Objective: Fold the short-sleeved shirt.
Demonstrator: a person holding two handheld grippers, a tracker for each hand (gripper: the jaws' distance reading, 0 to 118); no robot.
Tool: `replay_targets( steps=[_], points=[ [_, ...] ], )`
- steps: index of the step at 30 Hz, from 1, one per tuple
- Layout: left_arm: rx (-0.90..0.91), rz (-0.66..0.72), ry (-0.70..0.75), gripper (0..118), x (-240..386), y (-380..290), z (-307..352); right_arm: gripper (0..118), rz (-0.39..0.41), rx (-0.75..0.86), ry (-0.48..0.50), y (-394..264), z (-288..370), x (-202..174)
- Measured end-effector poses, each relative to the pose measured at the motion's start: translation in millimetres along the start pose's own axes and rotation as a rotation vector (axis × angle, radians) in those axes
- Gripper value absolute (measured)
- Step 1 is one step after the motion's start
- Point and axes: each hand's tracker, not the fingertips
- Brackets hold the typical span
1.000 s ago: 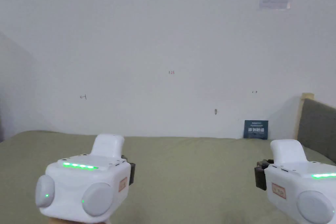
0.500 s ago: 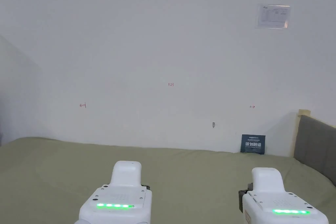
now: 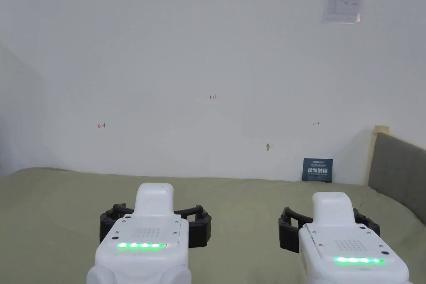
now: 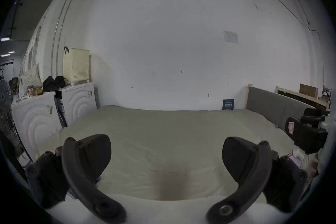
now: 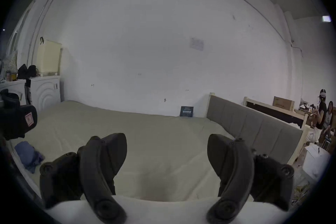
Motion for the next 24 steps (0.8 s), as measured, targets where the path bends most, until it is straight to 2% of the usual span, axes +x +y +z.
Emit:
replay_targets(
  steps=[2,9,11,14,16,18,20,22,24],
  points=[
    [-0.012,0.009,-0.01,118,3,-3,-12,94,-0.02,-0.047,0.01,-1,-6,-2],
    [-0.045,0.013,-0.003,118,-2,-15,-19,94,-0.058,-0.042,-0.003,-9,-4,6],
    [-0.053,0.035,-0.003,118,-8,-15,-18,94,-0.158,-0.046,0.024,-9,-5,12],
    [-0.042,0.06,-0.013,118,-11,-14,-15,94,-0.333,-0.004,0.133,-8,-1,28],
    [-0.034,0.051,-0.015,118,-13,-14,-14,94,-0.309,0.104,0.105,-9,7,32],
    [-0.022,0.04,-0.006,118,-14,-14,-13,94,-0.216,0.185,0.01,-6,12,30],
    [-0.018,0.051,0.001,118,-15,-13,-12,94,-0.184,0.153,-0.038,-2,10,28],
    [-0.02,0.059,-0.012,118,-14,-12,-14,94,-0.191,0.085,-0.054,-1,0,27],
    [-0.019,0.055,-0.019,118,-11,-11,-14,94,-0.158,0.032,-0.021,-4,-5,26]
  ],
)
